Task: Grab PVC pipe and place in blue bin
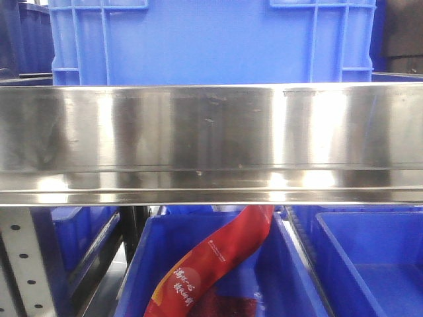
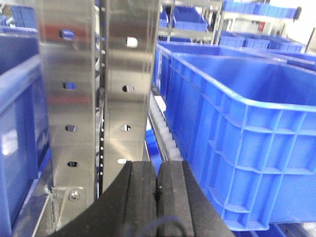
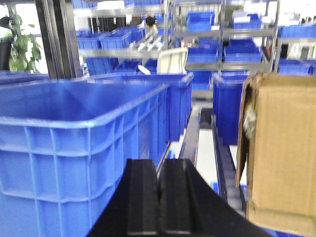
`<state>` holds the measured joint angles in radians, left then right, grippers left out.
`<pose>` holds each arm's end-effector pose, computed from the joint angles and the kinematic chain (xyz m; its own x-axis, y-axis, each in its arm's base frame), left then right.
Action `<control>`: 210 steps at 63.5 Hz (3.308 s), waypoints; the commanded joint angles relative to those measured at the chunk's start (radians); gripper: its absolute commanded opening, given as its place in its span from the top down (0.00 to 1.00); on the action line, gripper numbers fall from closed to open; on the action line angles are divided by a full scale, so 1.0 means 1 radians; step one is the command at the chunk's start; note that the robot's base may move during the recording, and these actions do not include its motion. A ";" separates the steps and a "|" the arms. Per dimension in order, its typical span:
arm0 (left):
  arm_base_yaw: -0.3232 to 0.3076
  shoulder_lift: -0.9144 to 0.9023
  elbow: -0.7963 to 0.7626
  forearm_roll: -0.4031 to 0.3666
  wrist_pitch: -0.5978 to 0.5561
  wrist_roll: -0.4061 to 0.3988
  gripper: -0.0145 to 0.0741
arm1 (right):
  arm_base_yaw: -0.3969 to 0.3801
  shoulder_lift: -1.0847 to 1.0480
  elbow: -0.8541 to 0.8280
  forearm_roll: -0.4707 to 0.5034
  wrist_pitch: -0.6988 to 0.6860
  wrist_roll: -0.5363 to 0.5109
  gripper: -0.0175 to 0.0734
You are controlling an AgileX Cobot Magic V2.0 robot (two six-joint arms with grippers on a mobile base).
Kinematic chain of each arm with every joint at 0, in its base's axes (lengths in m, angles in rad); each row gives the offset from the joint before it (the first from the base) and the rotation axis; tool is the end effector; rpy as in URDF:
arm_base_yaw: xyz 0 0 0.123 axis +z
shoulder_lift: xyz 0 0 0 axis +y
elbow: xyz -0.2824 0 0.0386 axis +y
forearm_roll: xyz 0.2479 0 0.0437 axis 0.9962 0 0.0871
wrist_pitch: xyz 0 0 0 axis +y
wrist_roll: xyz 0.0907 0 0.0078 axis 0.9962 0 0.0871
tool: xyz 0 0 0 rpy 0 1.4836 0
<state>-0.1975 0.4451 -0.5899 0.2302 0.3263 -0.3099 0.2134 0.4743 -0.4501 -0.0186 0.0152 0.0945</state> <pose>0.0907 -0.0113 0.3505 -0.0955 -0.0738 -0.9927 0.1160 0.9896 -0.0847 0.1038 0.0225 0.3282 0.0305 0.0842 -0.9960 -0.2144 0.9738 0.0758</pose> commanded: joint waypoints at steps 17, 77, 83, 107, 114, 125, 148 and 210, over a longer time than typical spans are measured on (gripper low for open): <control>0.005 -0.006 0.001 0.006 -0.016 -0.006 0.96 | -0.006 -0.011 0.004 0.002 -0.024 -0.006 0.99; 0.005 -0.006 0.001 0.006 -0.016 -0.006 0.96 | -0.117 -0.213 0.205 0.059 -0.034 -0.095 0.99; 0.005 -0.006 0.001 0.006 -0.016 -0.006 0.96 | -0.141 -0.281 0.276 0.078 -0.038 -0.143 0.99; 0.005 -0.006 0.001 0.006 -0.016 -0.006 0.96 | -0.143 -0.474 0.450 0.086 -0.090 -0.143 0.99; 0.005 -0.009 0.001 0.006 -0.015 -0.006 0.96 | -0.143 -0.474 0.450 0.086 -0.086 -0.139 0.99; 0.005 -0.009 0.001 0.006 -0.015 -0.006 0.96 | -0.143 -0.474 0.450 0.086 -0.068 -0.139 0.99; 0.005 -0.009 0.001 0.006 -0.015 -0.006 0.96 | -0.143 -0.474 0.450 0.086 -0.040 -0.139 0.99; 0.005 -0.161 0.182 0.037 -0.004 -0.006 0.96 | -0.143 -0.474 0.450 0.086 -0.044 -0.139 0.99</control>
<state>-0.1975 0.3503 -0.4831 0.2659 0.3449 -0.3099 0.0740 0.0033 -0.0006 0.0642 -0.0181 -0.0385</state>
